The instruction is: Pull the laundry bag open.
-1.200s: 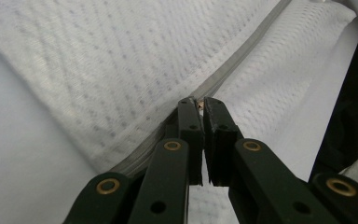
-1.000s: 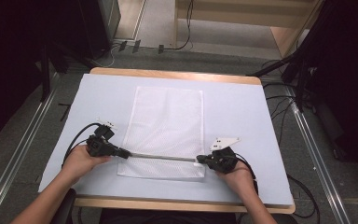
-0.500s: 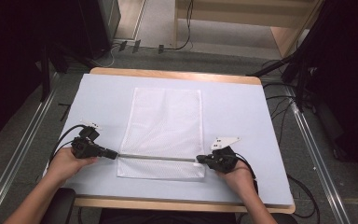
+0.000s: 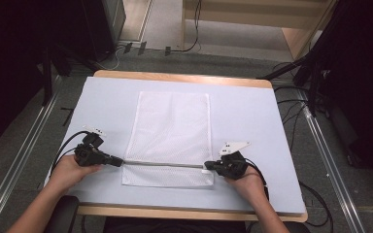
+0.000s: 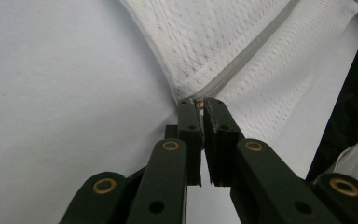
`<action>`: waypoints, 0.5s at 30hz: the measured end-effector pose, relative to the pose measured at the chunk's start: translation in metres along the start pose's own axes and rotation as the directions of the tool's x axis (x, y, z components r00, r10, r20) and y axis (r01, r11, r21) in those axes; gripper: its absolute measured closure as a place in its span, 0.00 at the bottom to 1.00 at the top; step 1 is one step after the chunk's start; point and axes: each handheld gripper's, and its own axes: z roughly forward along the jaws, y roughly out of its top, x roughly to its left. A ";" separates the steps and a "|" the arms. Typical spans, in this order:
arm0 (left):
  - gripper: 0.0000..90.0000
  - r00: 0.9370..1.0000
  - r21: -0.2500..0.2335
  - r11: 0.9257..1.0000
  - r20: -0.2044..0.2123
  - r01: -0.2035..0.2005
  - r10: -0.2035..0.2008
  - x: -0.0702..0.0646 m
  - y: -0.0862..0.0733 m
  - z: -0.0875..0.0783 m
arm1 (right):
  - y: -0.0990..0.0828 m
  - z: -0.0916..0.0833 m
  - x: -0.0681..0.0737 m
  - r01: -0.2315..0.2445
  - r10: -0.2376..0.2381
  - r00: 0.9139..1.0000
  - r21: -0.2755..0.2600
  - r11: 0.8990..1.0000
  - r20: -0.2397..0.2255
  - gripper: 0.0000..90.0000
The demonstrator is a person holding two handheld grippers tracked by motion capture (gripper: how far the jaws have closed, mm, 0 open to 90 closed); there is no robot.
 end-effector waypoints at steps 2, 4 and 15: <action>0.93 1.000 -0.009 1.000 -0.009 0.004 -0.004 0.000 -0.001 0.000 | 0.002 0.000 0.001 0.009 -0.009 1.000 0.014 1.000 0.004 0.97; 0.88 1.000 -0.022 1.000 -0.007 0.007 -0.007 0.000 -0.001 -0.002 | 0.004 -0.001 0.001 0.003 -0.003 1.000 0.012 1.000 0.001 0.93; 0.57 0.996 -0.128 0.991 -0.086 -0.037 0.026 -0.001 0.003 -0.008 | 0.011 -0.010 -0.005 -0.044 0.044 0.999 -0.053 0.998 0.009 0.73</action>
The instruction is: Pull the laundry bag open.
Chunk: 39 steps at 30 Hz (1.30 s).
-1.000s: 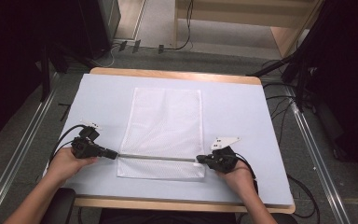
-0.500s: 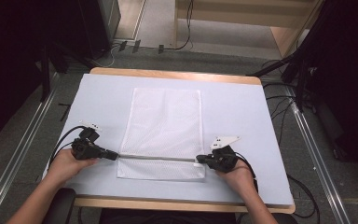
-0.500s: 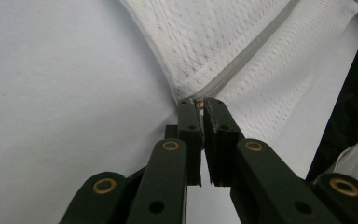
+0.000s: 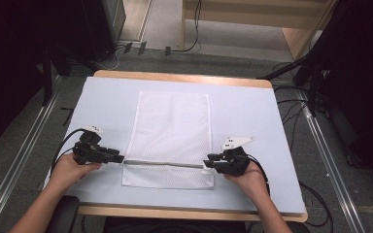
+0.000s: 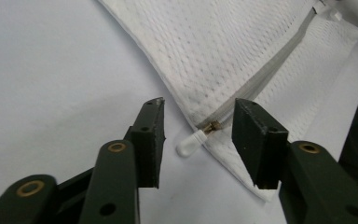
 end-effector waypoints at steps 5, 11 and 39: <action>0.49 0.999 -0.042 0.999 -0.034 -0.024 0.023 -0.001 0.005 -0.004 | 0.003 -0.005 -0.003 -0.013 0.013 1.000 -0.016 1.000 0.016 0.66; 0.44 0.995 -0.095 0.995 -0.101 -0.032 0.023 0.001 0.016 -0.008 | 0.005 -0.011 -0.014 -0.049 0.051 0.997 -0.036 0.998 0.050 0.54; 0.34 0.964 -0.185 0.982 -0.263 -0.028 -0.022 0.013 0.031 0.007 | -0.003 -0.022 -0.052 -0.156 0.170 0.971 -0.094 0.983 0.167 0.34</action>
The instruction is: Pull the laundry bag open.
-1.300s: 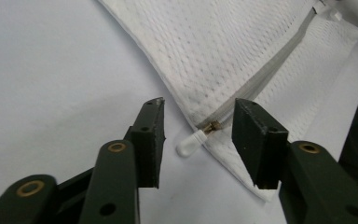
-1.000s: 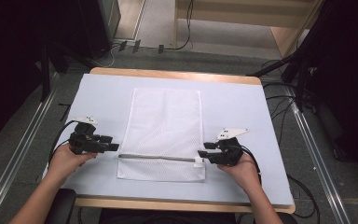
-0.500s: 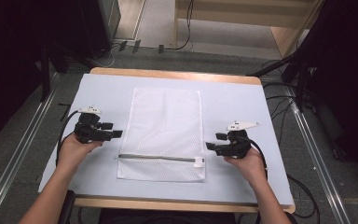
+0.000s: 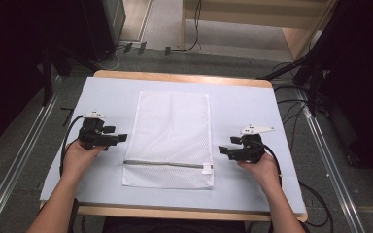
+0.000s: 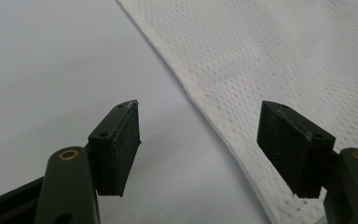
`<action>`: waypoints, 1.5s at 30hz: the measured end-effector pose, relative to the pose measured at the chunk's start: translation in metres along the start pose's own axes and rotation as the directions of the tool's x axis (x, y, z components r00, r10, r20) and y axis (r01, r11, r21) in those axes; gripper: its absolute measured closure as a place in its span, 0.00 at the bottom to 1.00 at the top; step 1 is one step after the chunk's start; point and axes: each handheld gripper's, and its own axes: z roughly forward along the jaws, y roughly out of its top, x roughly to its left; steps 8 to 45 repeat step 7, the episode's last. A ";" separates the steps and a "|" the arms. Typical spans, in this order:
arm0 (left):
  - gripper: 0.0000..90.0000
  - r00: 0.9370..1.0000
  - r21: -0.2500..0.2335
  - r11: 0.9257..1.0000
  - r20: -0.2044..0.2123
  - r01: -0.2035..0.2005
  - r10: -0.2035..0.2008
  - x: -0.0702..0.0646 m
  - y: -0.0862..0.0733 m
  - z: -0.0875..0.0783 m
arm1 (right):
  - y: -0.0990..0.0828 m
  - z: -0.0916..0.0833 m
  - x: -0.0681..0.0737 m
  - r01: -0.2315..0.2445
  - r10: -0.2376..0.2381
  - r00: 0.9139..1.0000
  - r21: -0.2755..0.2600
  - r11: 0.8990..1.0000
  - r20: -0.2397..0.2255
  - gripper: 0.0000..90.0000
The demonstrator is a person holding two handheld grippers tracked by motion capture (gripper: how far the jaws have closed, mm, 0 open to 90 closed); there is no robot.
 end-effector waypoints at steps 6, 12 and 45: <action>0.34 1.000 0.021 1.000 -0.002 -0.021 0.021 0.000 -0.002 0.002 | 0.000 0.002 -0.001 -0.002 0.002 1.000 -0.004 1.000 0.003 0.32; 0.34 1.000 0.026 0.999 -0.004 -0.020 0.021 0.000 -0.002 0.002 | -0.001 0.002 -0.001 -0.002 0.002 1.000 -0.007 1.000 0.003 0.32; 0.34 1.000 0.026 0.999 -0.004 -0.020 0.021 0.000 -0.002 0.002 | -0.001 0.002 -0.001 -0.002 0.002 1.000 -0.007 1.000 0.003 0.32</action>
